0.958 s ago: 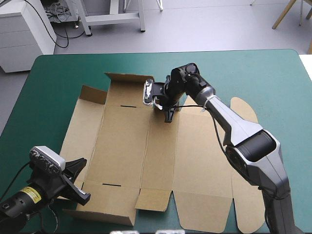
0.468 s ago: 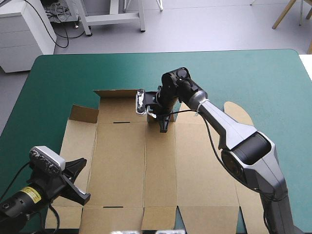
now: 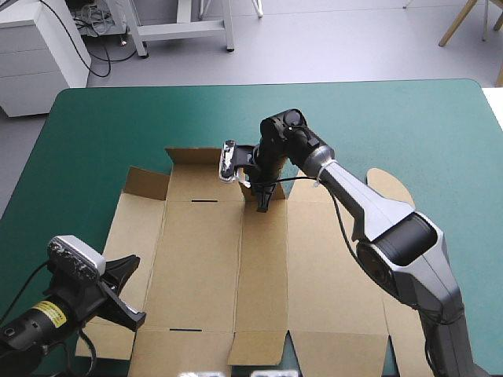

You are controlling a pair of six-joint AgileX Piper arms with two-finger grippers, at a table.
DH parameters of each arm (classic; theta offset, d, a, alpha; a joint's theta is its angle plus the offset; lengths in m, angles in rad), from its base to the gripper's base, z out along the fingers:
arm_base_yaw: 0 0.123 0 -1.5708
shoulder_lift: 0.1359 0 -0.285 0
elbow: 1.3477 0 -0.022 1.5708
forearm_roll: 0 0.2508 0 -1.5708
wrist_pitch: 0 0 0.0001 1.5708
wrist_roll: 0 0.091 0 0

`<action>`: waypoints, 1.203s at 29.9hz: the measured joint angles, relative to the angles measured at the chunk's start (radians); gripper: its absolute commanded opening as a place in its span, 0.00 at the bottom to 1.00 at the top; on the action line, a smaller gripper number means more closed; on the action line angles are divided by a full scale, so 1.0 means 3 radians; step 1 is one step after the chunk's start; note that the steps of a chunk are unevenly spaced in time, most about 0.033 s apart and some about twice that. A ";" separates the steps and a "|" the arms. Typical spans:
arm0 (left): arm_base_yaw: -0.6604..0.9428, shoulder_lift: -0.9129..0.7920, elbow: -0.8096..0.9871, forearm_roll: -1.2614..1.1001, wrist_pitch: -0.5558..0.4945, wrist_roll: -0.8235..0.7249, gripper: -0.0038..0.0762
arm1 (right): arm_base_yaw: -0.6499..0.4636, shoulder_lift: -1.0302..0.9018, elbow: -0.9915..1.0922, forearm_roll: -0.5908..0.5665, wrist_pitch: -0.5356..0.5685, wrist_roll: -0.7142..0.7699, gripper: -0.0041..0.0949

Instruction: Fold the box

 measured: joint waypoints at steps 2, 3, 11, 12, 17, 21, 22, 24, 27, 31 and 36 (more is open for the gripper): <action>0.0000 0.0000 0.0000 0.0000 0.0000 0.0000 0.04 | 0.0000 -0.0007 0.0000 -0.0044 -0.0022 0.0036 0.53; 0.0000 0.0000 0.0000 0.0000 0.0000 0.0000 0.04 | 0.0000 -0.0021 0.0000 -0.0063 -0.0043 0.0053 0.54; 0.0000 0.0000 0.0000 0.0000 0.0000 0.0000 0.04 | 0.0000 -0.0312 0.0000 -0.0659 -0.0102 0.0461 0.54; 0.0000 0.0000 0.0000 0.0000 0.0000 0.0000 0.04 | 0.0000 -0.0377 0.0000 -0.0854 -0.0098 0.0573 0.54; 0.0000 0.0000 0.0000 0.0000 0.0012 0.0000 0.04 | -0.0102 -0.0690 0.0000 -0.1408 -0.0098 0.1222 0.45; 0.0000 0.0000 0.0000 0.0000 0.0080 0.0000 0.04 | -0.0355 -0.0954 0.0000 -0.1538 -0.0071 0.1591 0.33; 0.0000 0.0000 0.0000 0.0000 0.0092 0.0000 0.04 | -0.0425 -0.1005 0.0000 -0.1547 -0.0048 0.1673 0.29; 0.0000 0.0000 0.0000 0.0000 0.0109 0.0000 0.04 | -0.0627 -0.1121 0.0000 -0.1551 0.0029 0.1896 0.22; 0.0000 0.0000 0.0000 0.0000 0.0116 0.0000 0.04 | -0.0986 -0.1292 0.0042 -0.1508 0.0068 0.2244 0.13; 0.0000 0.0000 0.0000 0.0000 0.0120 0.0000 0.04 | -0.1474 -0.1560 0.0234 -0.1370 0.0079 0.2616 0.04; 0.0000 0.0000 0.0000 0.0003 0.0127 0.0000 0.04 | -0.2097 -0.2052 0.0762 -0.0946 0.0079 0.2795 0.02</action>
